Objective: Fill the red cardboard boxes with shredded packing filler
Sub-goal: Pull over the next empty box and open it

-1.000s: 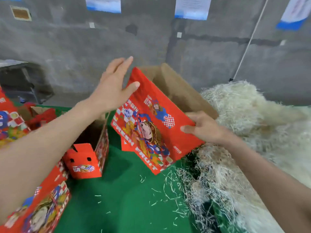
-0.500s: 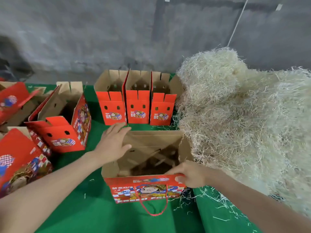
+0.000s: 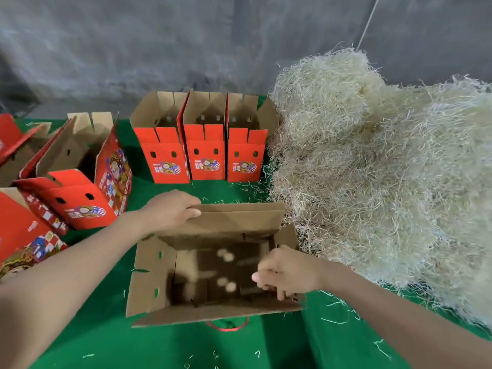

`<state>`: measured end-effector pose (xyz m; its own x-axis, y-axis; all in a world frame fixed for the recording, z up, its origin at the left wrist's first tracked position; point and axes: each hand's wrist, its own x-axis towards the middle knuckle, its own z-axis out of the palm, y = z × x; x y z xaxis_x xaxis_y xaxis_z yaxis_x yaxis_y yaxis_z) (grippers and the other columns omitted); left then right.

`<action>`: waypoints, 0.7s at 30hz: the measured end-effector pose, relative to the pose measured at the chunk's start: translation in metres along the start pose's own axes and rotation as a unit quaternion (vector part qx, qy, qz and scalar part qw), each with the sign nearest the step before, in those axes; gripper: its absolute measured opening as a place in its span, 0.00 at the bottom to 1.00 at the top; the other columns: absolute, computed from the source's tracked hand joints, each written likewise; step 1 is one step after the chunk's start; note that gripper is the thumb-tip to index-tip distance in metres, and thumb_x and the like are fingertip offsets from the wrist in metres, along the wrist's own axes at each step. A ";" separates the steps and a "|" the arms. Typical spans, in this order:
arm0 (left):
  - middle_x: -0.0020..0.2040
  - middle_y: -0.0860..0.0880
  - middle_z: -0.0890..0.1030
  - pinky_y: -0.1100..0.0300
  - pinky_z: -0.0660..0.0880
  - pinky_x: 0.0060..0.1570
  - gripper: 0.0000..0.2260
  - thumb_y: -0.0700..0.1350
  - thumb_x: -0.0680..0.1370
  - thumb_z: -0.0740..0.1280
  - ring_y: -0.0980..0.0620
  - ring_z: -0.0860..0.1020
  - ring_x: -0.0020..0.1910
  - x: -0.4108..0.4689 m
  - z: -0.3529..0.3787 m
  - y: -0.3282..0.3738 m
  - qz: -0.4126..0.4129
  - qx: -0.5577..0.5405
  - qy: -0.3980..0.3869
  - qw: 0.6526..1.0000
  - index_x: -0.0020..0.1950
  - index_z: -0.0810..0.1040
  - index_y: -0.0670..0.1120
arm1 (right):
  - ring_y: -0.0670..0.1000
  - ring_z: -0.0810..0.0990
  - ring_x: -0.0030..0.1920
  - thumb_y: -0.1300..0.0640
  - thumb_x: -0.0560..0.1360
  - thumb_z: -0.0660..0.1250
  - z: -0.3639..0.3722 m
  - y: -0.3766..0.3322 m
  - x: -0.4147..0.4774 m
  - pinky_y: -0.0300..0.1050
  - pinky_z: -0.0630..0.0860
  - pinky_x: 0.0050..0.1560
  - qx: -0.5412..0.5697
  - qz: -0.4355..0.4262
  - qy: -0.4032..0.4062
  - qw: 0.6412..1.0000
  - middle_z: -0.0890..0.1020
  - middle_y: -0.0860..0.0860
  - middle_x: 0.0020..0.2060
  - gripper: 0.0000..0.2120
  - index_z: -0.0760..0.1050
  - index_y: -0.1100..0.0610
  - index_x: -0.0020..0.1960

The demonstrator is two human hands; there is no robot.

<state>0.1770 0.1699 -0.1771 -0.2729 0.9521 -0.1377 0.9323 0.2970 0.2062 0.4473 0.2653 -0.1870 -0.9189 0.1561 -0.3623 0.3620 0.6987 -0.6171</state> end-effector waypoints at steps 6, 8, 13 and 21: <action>0.30 0.53 0.68 0.60 0.60 0.31 0.16 0.47 0.79 0.61 0.56 0.65 0.29 -0.019 -0.004 -0.006 -0.004 -0.014 -0.048 0.999 0.32 0.64 0.48 | 0.48 0.81 0.43 0.50 0.78 0.59 0.007 -0.003 -0.003 0.38 0.75 0.46 -0.113 -0.030 0.013 0.993 0.83 0.53 0.45 0.15 0.78 0.59 0.43; 0.30 0.53 0.68 0.60 0.61 0.32 0.16 0.47 0.79 0.62 0.56 0.65 0.29 -0.019 -0.005 -0.007 -0.002 -0.026 -0.051 0.998 0.32 0.64 0.48 | 0.52 0.79 0.50 0.49 0.78 0.59 0.013 -0.006 0.000 0.47 0.74 0.53 -0.164 -0.013 0.026 0.986 0.83 0.51 0.49 0.13 0.79 0.55 0.50; 0.31 0.51 0.67 0.64 0.59 0.30 0.15 0.45 0.79 0.62 0.56 0.64 0.29 -0.011 -0.012 -0.011 0.017 -0.031 -0.060 0.998 0.33 0.65 0.46 | 0.54 0.79 0.50 0.49 0.77 0.60 0.018 -0.011 0.003 0.48 0.75 0.52 -0.168 -0.017 0.072 0.983 0.83 0.51 0.48 0.12 0.79 0.53 0.49; 0.46 0.49 0.78 0.68 0.65 0.39 0.05 0.46 0.78 0.63 0.57 0.72 0.40 0.015 -0.003 -0.012 -0.017 -0.003 -0.118 0.993 0.44 0.73 0.47 | 0.57 0.79 0.45 0.50 0.78 0.60 0.011 -0.003 0.016 0.47 0.75 0.48 -0.147 -0.020 0.138 0.979 0.82 0.55 0.45 0.14 0.79 0.58 0.47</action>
<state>0.1610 0.1809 -0.1783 -0.2398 0.8982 -0.3684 0.9221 0.3294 0.2030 0.4332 0.2578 -0.1982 -0.9532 0.2800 -0.1139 0.3022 0.8726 -0.3838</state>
